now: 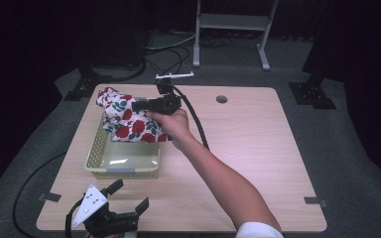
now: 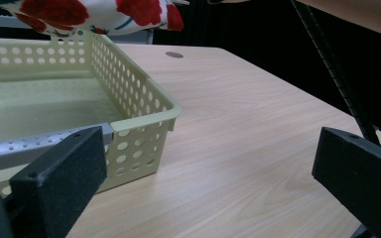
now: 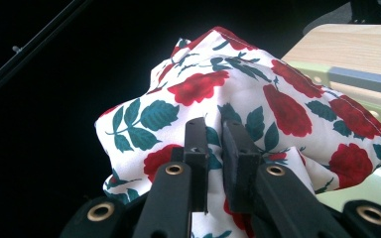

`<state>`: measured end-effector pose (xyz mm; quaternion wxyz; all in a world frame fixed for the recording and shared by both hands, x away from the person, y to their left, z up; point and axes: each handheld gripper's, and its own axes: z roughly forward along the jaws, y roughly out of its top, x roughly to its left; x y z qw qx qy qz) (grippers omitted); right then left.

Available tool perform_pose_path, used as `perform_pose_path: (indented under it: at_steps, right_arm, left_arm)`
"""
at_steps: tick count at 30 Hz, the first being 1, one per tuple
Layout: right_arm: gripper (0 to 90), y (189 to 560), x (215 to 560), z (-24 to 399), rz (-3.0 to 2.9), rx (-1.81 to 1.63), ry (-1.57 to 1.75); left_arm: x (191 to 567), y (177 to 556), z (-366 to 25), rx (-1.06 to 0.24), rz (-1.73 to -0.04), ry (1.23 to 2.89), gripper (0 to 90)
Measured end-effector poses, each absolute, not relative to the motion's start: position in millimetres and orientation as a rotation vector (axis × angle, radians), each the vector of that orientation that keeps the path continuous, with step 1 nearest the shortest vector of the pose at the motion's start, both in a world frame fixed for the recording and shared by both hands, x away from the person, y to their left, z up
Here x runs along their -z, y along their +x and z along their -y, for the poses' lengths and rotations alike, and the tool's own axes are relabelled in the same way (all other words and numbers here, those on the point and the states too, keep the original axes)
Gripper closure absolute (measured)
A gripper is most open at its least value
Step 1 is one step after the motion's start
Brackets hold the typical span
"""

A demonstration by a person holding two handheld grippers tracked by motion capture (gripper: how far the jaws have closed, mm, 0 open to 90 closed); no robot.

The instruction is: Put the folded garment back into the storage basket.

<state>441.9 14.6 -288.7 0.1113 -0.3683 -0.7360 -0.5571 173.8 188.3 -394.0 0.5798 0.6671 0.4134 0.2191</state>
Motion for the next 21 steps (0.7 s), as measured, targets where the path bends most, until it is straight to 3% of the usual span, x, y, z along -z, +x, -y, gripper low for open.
perform_pose_path:
  at_steps: [21]
  right_arm:
    - [82.0,447.5,297.8,-53.2,2.181,1.592,-1.086]
  left_arm:
    - [393.7,173.8,-191.3,-0.514,-0.979,1.549,0.0]
